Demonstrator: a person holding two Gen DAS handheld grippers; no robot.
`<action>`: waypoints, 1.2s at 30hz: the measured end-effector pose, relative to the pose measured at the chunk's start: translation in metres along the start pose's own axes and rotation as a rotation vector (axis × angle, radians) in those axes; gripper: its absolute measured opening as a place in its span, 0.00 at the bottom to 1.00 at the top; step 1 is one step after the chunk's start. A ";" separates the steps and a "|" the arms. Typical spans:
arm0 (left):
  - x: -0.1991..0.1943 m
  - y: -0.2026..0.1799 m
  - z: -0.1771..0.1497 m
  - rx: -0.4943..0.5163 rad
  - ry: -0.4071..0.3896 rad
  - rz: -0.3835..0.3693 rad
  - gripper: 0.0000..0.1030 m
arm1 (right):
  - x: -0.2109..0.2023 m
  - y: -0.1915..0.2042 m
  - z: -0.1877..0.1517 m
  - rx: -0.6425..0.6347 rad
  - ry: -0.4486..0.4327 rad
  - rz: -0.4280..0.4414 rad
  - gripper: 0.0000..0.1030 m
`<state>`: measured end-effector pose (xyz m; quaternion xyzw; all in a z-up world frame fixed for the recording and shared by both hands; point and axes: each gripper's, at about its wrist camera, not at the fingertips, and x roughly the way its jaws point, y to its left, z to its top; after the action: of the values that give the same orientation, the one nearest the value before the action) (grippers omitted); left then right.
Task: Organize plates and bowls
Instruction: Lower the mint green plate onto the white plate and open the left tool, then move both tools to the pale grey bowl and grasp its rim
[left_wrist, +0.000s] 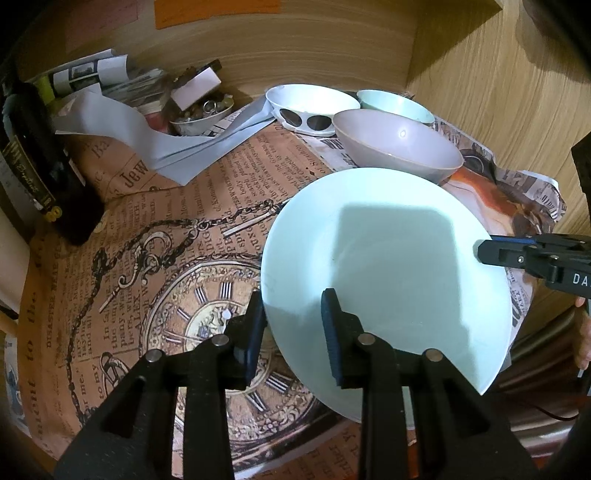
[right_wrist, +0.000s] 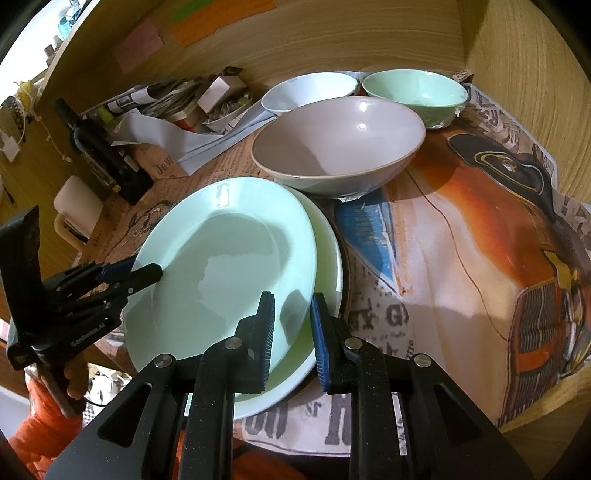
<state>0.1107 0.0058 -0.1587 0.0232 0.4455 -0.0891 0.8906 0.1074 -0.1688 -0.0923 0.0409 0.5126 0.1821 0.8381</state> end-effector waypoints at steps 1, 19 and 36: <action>0.000 0.001 0.000 -0.001 0.001 -0.002 0.29 | -0.001 0.001 0.000 -0.006 -0.005 -0.006 0.18; -0.038 -0.003 0.042 -0.027 -0.125 -0.023 0.69 | -0.064 -0.013 0.042 -0.068 -0.312 -0.156 0.53; 0.025 -0.023 0.132 -0.029 -0.051 -0.048 0.87 | -0.025 -0.062 0.090 -0.007 -0.311 -0.164 0.63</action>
<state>0.2257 -0.0364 -0.0980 -0.0029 0.4243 -0.1045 0.8995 0.1920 -0.2247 -0.0450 0.0237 0.3777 0.1061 0.9195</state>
